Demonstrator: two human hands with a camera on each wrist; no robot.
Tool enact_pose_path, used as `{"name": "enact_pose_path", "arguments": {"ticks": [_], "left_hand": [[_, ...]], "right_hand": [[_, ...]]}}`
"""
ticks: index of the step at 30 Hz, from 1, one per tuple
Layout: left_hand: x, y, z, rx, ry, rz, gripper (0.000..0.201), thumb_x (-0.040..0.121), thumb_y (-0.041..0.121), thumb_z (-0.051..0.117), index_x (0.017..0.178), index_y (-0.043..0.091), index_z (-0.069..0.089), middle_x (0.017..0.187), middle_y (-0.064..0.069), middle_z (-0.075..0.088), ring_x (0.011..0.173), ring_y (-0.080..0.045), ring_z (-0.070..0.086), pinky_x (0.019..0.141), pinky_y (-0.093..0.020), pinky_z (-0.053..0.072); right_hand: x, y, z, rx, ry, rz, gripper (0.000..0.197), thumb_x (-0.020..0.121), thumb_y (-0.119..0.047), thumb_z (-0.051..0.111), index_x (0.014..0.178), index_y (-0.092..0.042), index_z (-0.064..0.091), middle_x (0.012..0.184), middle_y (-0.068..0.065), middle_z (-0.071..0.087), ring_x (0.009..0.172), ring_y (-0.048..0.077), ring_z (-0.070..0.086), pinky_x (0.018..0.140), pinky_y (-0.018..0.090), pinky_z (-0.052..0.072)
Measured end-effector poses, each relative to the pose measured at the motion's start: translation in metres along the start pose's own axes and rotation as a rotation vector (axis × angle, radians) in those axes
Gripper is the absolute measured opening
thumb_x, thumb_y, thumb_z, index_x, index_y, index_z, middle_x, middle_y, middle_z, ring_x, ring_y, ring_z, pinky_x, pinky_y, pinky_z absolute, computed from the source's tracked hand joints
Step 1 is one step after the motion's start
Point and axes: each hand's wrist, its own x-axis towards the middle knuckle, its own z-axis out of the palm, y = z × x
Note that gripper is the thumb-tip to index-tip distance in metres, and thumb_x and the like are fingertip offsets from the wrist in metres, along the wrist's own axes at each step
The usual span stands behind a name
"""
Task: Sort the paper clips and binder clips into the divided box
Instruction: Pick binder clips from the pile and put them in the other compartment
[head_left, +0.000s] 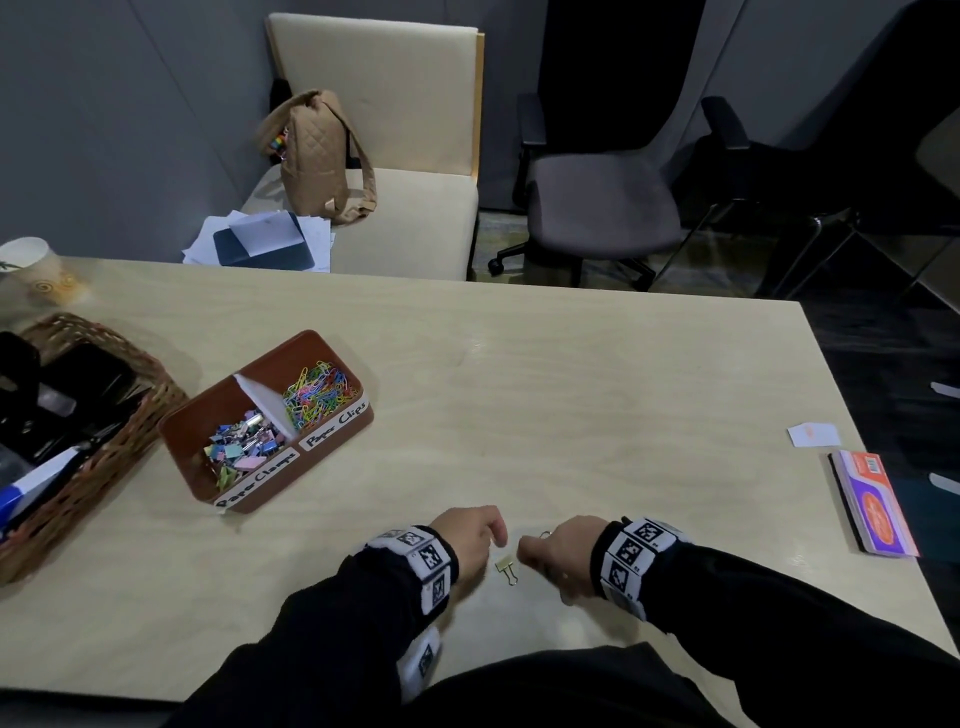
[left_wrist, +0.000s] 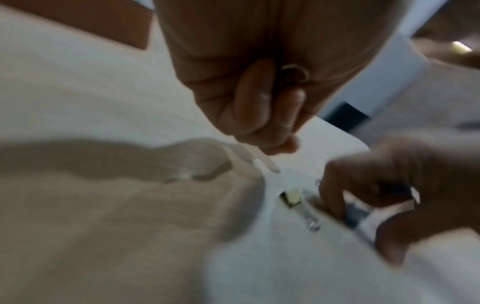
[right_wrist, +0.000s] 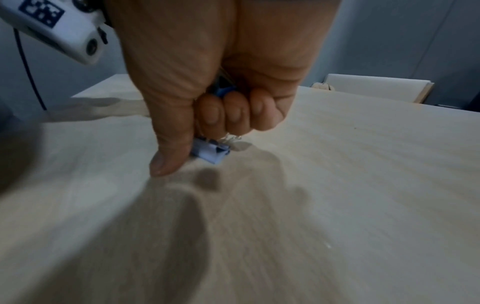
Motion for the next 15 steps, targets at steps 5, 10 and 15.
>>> {"name": "enact_pose_path", "arguments": {"ticks": [5,10,15], "left_hand": [[-0.004,0.006,0.005,0.461,-0.031,0.219,0.032,0.094,0.024,0.038,0.117,0.03,0.059,0.115,-0.006,0.057,0.106,-0.03,0.056,0.086,-0.036,0.045],[-0.001,0.0,0.013,0.643,-0.097,0.344,0.036,0.088,0.021,0.049,0.121,0.033,0.056,0.111,-0.004,0.053,0.101,-0.031,0.057,0.071,-0.033,0.041],[0.004,-0.002,0.015,0.678,-0.065,0.293,0.026,0.093,0.023,0.048,0.117,0.023,0.059,0.117,-0.005,0.054,0.103,-0.032,0.058,0.071,-0.033,0.039]], "right_hand": [[-0.007,0.011,0.0,0.002,0.003,-0.007,0.049,0.082,-0.008,0.059,0.119,-0.026,0.034,0.098,0.006,0.065,0.076,0.029,0.061,0.066,0.036,0.049],[-0.012,0.014,-0.004,-0.187,-0.02,-0.085,0.051,0.084,-0.002,0.055,0.126,-0.025,0.036,0.105,0.012,0.061,0.088,0.034,0.06,0.07,0.04,0.046],[-0.009,0.012,-0.008,-0.2,0.02,-0.13,0.042,0.086,-0.003,0.053,0.123,-0.022,0.043,0.109,0.011,0.061,0.093,0.034,0.057,0.07,0.038,0.043]]}}
